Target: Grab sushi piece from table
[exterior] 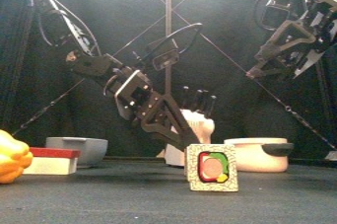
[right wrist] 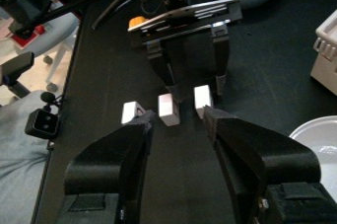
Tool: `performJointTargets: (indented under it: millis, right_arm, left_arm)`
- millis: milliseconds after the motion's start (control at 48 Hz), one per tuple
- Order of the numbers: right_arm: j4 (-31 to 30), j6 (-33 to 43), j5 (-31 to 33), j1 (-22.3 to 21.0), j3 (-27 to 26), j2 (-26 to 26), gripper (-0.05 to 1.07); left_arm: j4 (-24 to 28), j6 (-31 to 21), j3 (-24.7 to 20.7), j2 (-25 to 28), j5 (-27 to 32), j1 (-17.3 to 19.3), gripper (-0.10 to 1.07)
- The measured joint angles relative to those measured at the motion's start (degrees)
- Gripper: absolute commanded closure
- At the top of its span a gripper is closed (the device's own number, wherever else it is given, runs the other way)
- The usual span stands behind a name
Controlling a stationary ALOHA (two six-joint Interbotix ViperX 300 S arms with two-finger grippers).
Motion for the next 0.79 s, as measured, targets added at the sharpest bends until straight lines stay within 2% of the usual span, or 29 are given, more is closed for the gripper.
performJointTargets:
  millis: [625, 792]
  right_arm:
    - [-0.2, -0.1, 0.0, 0.0, -0.1, 0.0, 0.21]
    - [-0.3, 0.0, 0.0, 0.0, 0.0, 0.1, 0.21]
  left_arm:
    - [-0.4, -0.1, -0.2, 0.5, 0.1, 0.3, 0.45]
    - [-0.4, -0.1, -0.9, 0.3, 0.8, 0.6, 0.48]
